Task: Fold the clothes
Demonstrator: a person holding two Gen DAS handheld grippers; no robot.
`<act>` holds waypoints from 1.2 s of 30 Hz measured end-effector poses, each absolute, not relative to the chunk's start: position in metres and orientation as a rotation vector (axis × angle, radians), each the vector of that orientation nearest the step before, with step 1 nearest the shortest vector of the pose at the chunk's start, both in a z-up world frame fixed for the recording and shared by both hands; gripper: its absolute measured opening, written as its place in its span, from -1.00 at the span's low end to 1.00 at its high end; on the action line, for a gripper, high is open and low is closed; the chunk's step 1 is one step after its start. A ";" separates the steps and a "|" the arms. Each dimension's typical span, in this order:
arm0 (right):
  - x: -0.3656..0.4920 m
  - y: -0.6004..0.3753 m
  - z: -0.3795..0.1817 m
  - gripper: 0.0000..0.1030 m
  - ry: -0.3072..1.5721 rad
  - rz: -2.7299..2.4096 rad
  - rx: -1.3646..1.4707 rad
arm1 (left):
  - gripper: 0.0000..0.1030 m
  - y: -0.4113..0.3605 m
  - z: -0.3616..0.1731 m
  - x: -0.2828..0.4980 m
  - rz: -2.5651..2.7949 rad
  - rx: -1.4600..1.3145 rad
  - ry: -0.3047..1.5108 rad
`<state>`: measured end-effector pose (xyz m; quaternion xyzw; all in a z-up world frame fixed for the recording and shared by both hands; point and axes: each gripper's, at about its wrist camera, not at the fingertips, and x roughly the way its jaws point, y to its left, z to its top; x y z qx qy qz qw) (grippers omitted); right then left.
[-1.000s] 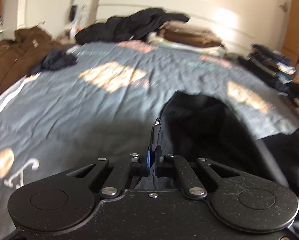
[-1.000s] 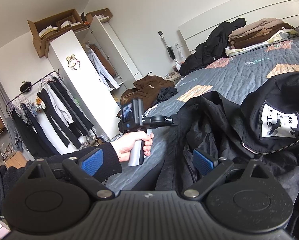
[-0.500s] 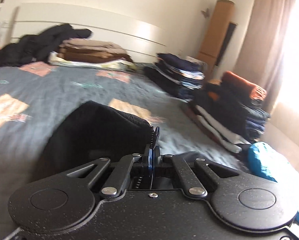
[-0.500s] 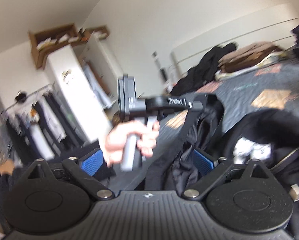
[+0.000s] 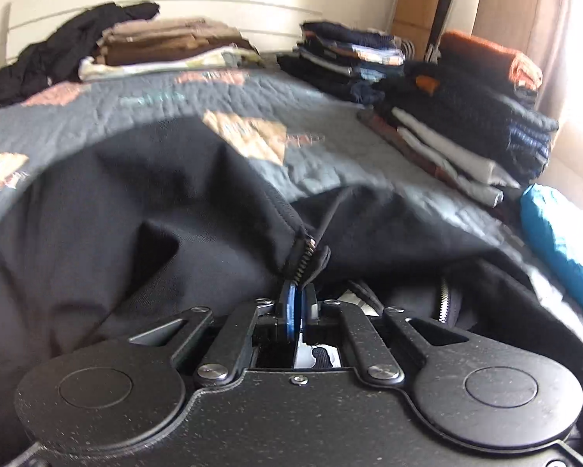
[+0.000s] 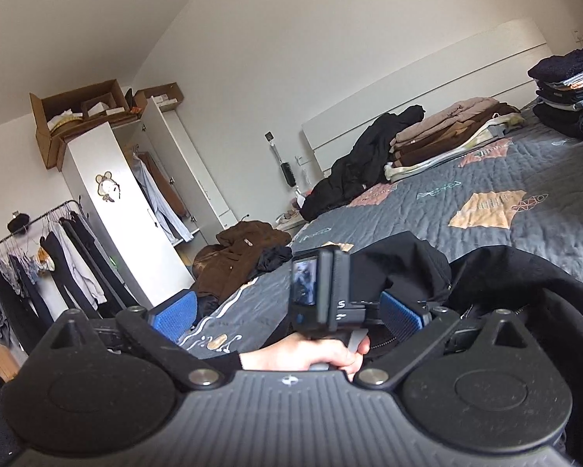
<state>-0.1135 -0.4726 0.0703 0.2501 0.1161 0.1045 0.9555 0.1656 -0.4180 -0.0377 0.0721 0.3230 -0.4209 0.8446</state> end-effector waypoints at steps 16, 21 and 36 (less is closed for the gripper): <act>-0.126 -0.457 0.086 0.95 0.188 0.257 0.481 | 0.17 -0.256 0.006 0.021 -0.683 0.185 0.619; -0.134 -0.442 0.091 0.95 0.198 0.282 0.443 | 0.04 -0.260 -0.029 0.001 -0.628 0.215 0.654; -0.144 -0.445 0.085 0.97 0.232 0.308 0.458 | -0.74 -0.262 -0.056 0.019 -0.474 0.079 0.723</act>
